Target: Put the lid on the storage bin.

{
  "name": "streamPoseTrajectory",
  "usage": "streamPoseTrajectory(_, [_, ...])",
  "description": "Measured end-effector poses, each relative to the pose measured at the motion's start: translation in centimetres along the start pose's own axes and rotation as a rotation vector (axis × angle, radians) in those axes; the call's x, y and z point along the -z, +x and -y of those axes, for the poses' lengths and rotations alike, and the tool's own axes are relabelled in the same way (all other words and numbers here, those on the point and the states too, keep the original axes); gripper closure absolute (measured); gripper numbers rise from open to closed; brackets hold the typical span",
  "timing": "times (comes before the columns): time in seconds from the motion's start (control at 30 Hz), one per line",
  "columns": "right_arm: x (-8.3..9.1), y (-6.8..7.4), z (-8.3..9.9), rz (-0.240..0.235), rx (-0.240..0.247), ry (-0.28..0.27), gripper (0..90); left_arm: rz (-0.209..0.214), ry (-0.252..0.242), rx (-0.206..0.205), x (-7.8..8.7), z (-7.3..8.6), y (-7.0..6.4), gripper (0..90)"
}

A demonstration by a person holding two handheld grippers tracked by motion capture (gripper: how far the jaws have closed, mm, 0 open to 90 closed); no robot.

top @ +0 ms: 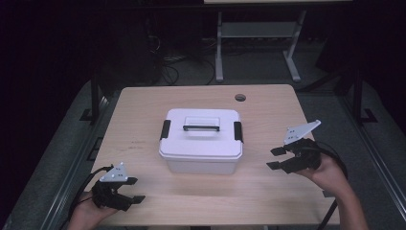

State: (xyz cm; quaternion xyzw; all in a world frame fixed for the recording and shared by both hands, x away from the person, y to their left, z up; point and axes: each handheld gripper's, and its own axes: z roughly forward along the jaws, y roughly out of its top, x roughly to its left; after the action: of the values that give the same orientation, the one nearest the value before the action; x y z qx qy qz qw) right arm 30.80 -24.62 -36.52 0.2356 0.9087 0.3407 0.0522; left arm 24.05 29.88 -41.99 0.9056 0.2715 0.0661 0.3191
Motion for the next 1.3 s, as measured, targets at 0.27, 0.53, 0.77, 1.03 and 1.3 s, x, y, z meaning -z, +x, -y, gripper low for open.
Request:
streamPoseTrajectory(0.27, [-0.4,0.2,1.4,-0.007,-0.015,0.008,45.8,0.003,0.011,-0.001,-0.4,-0.1,-0.1,29.3])
streamPoseTrajectory(0.53, [-1.0,0.6,2.7,-0.010,-0.032,-0.004,45.8,0.003,0.014,-0.002,-0.6,0.0,-0.1,29.3])
streamPoseTrajectory(0.77, [-1.4,0.9,3.7,-0.016,-0.041,-0.003,45.7,0.005,0.015,0.003,-0.6,0.1,0.0,29.3])
streamPoseTrajectory(1.03, [-1.7,1.2,5.0,-0.018,-0.064,-0.013,45.7,0.002,0.014,-0.002,-0.5,0.1,0.0,29.3])
streamPoseTrajectory(1.3, [-1.8,1.5,6.3,-0.021,-0.079,-0.022,45.6,0.000,0.010,0.005,-0.5,0.2,0.0,29.3])
